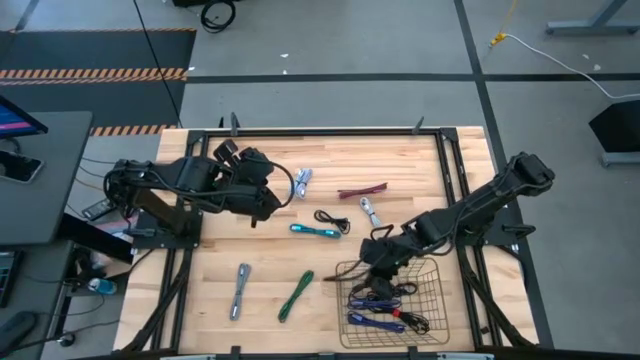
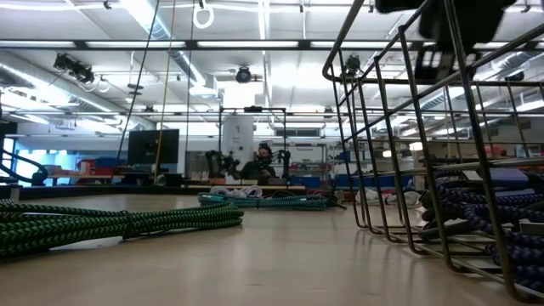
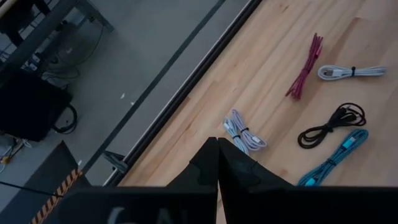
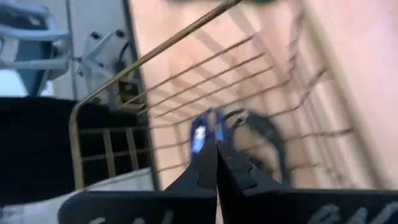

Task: Pick and place USB-C Cables
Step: Adjust the wire basket, then put the gray charger cable into the wire basket

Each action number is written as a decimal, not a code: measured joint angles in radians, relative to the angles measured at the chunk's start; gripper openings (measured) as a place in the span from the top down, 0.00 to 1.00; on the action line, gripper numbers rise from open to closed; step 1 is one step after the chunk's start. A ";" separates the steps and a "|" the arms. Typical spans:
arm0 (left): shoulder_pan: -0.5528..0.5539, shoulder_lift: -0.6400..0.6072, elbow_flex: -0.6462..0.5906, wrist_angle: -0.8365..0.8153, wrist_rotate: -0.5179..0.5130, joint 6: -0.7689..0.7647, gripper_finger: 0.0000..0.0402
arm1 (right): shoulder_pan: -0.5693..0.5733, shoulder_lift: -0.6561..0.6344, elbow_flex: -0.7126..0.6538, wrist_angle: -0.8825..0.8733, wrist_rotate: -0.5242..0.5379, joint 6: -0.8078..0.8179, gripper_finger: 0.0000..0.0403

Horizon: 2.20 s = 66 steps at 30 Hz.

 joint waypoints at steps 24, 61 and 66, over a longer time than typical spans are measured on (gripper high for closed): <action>0.000 0.000 0.000 0.000 0.000 0.000 0.99 | -0.250 0.000 0.059 0.072 0.008 -0.368 1.00; 0.000 0.000 0.000 0.000 0.000 0.053 0.99 | -0.469 0.000 0.025 -0.455 0.137 -0.083 0.66; 0.000 0.000 0.000 0.000 0.000 0.053 0.99 | -0.489 0.000 -0.039 -0.383 0.127 -0.064 0.66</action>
